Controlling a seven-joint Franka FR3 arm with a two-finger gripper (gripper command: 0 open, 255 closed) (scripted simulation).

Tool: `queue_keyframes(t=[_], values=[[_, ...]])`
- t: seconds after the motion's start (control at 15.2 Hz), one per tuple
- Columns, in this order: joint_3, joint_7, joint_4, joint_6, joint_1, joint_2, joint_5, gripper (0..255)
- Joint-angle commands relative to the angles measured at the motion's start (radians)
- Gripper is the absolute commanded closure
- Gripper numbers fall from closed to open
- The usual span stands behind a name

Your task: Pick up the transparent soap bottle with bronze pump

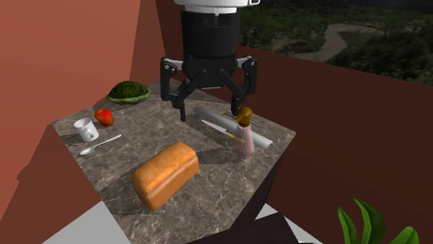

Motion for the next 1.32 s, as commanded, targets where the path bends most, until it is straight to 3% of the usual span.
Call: queue_keyframes(t=[0.0, 0.66, 1.25], values=[[0.0, 0.0, 0.0, 0.0, 0.0, 0.0, 0.0, 0], [-0.141, -0.181, 0.074, 0.213, -0.013, 0.308, -0.064, 0], [-0.244, -0.352, 0.253, 0.345, -0.017, 0.642, -0.036, 0]])
